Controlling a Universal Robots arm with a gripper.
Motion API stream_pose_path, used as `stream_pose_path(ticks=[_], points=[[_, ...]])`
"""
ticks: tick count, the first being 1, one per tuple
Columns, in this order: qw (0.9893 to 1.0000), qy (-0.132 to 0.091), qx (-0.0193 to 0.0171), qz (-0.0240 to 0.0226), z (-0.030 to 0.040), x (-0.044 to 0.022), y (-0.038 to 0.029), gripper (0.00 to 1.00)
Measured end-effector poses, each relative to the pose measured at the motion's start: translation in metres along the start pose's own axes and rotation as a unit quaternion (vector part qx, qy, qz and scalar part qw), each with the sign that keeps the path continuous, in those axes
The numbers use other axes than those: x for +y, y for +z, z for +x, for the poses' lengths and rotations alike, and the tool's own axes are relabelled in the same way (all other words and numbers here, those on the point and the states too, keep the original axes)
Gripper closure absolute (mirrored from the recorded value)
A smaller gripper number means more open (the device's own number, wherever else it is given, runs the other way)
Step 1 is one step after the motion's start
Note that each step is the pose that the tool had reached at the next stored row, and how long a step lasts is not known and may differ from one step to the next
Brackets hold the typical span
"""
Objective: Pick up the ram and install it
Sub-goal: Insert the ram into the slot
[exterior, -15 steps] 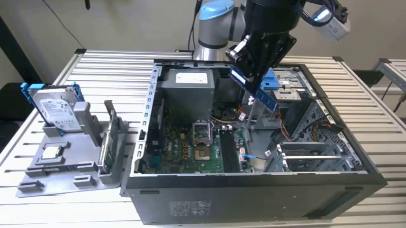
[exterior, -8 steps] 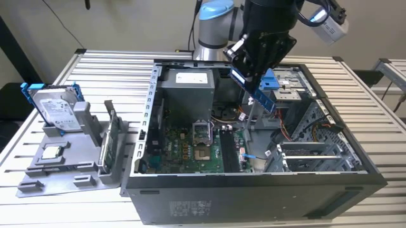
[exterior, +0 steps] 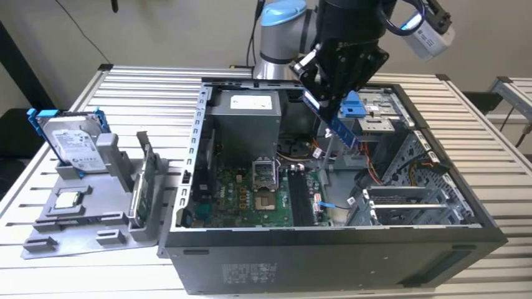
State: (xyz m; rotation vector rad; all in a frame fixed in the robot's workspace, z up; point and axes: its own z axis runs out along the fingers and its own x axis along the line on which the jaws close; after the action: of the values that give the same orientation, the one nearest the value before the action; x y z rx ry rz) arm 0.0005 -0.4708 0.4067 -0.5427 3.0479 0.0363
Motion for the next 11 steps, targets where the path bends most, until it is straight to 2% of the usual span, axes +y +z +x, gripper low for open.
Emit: stream_pose_path(ticks=[6, 11], points=[[0.9996, 0.030, -0.0004, 0.0015, 0.0009, 0.0003, 0.0002, 0.85], [0.9984, 0.057, -0.0009, 0.0028, 0.0009, 0.0003, 0.0003, 0.85]])
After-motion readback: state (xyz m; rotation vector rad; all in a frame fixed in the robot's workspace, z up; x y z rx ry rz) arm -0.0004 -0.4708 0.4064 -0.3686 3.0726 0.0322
